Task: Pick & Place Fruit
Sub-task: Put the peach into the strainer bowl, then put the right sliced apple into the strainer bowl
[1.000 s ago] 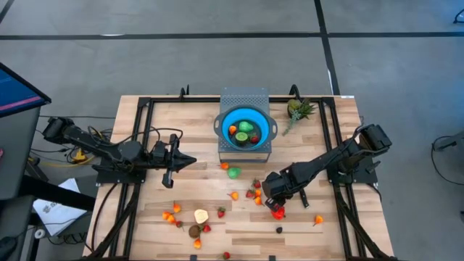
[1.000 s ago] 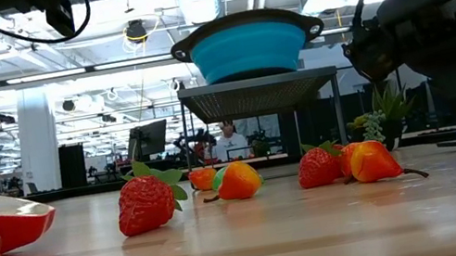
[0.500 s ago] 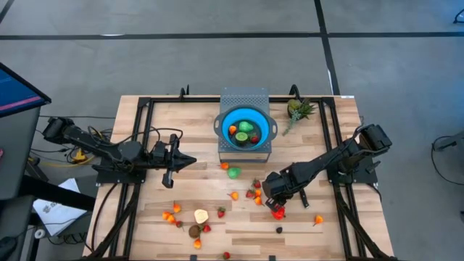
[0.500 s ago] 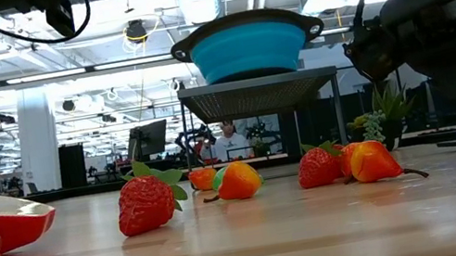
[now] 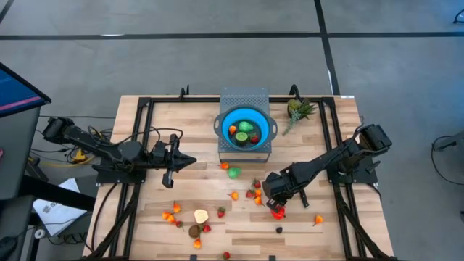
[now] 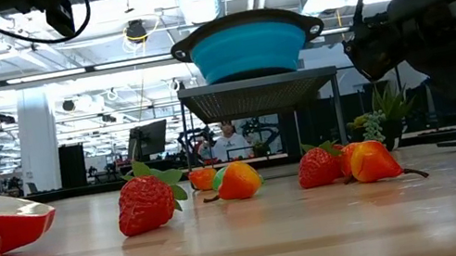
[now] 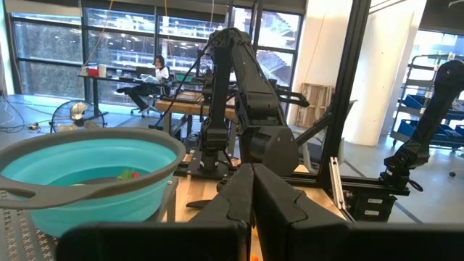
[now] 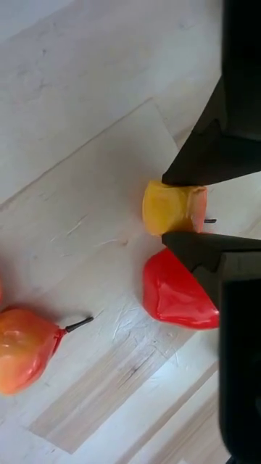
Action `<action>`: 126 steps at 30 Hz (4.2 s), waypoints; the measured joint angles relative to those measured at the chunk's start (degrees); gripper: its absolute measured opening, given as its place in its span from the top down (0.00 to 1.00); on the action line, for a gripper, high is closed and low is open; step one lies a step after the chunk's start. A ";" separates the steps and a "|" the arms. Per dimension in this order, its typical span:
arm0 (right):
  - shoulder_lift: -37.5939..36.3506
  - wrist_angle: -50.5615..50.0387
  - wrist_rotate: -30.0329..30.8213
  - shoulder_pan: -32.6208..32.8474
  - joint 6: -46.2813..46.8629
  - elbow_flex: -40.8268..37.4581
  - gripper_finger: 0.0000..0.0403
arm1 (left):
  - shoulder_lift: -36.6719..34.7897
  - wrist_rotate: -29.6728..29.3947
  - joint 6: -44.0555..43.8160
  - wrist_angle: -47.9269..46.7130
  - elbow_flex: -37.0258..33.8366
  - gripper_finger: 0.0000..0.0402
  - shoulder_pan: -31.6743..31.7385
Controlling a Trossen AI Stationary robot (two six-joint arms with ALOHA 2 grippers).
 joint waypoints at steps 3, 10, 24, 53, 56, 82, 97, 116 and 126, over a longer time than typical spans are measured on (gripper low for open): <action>-0.02 0.00 0.53 0.00 -1.28 0.00 0.76 | 0.00 0.00 0.36 -0.01 0.00 1.00 0.00; -0.04 0.04 2.36 -0.96 -3.94 0.07 0.77 | 0.00 0.00 0.72 0.00 0.00 1.00 0.00; -6.47 0.07 4.31 -1.31 -6.54 0.00 0.77 | 0.00 0.01 0.83 0.00 0.00 1.00 0.00; -20.57 8.14 7.32 -6.65 -22.94 0.00 0.77 | -0.01 0.00 0.83 0.04 0.00 1.00 0.00; -22.00 11.18 7.19 -8.02 -25.21 0.00 0.77 | -0.01 0.01 0.83 0.04 0.00 1.00 0.00; -27.69 31.68 23.44 -23.78 -41.24 0.03 0.77 | 0.00 0.00 0.83 0.06 0.00 1.00 0.00; -27.76 26.47 23.53 -27.90 -41.68 0.04 0.65 | -0.02 0.00 0.81 0.04 -0.02 1.00 0.00; -35.75 13.11 12.57 -18.84 -34.27 0.07 0.50 | -0.01 0.00 0.81 0.04 -0.02 1.00 0.00; -36.36 8.87 12.71 -4.55 -25.02 0.07 0.65 | -0.02 0.00 0.81 0.02 -0.02 1.00 0.00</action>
